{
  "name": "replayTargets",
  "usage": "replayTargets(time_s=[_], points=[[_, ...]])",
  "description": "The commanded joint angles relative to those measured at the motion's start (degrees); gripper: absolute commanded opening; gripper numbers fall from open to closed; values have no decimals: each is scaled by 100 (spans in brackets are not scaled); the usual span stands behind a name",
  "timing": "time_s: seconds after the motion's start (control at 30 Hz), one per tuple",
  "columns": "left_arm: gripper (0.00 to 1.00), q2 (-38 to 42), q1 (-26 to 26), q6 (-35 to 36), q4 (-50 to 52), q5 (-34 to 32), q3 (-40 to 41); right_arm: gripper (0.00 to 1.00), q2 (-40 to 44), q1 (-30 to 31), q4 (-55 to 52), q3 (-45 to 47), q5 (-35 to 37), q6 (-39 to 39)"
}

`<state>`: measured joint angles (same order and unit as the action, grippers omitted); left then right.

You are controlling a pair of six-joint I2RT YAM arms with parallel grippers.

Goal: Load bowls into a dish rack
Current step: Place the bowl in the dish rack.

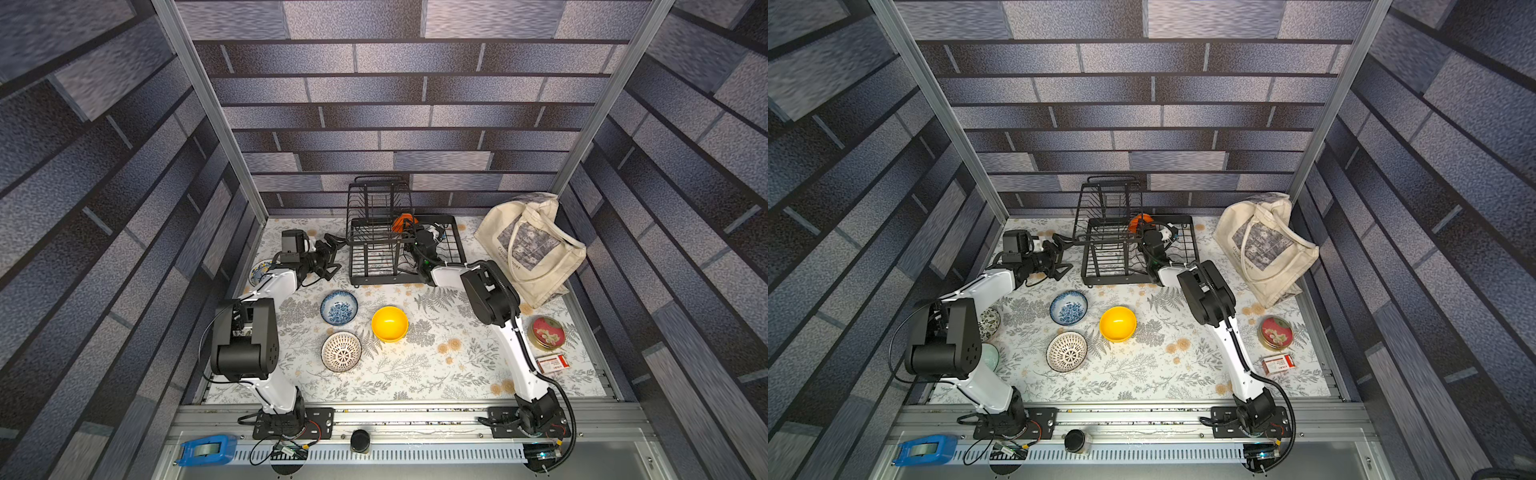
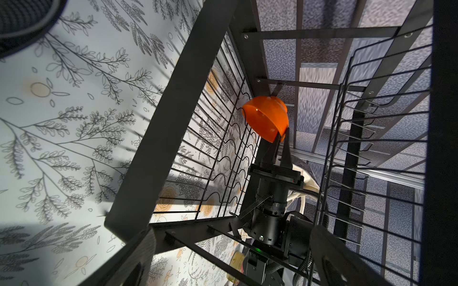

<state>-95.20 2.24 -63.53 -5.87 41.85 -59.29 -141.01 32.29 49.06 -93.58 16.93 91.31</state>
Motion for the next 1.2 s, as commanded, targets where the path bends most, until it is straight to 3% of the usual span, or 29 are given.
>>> replayTargets(time_s=[0.0,0.5,1.17], points=[[100,-17,4,-28,-97,119,75,16,-339,40,-892,305,7,57],[100,-45,13,-28,-81,113,79,18,-204,44,-1047,279,41,74],[100,29,22,-33,-82,122,89,43,225,-108,-1449,102,-270,-98]])
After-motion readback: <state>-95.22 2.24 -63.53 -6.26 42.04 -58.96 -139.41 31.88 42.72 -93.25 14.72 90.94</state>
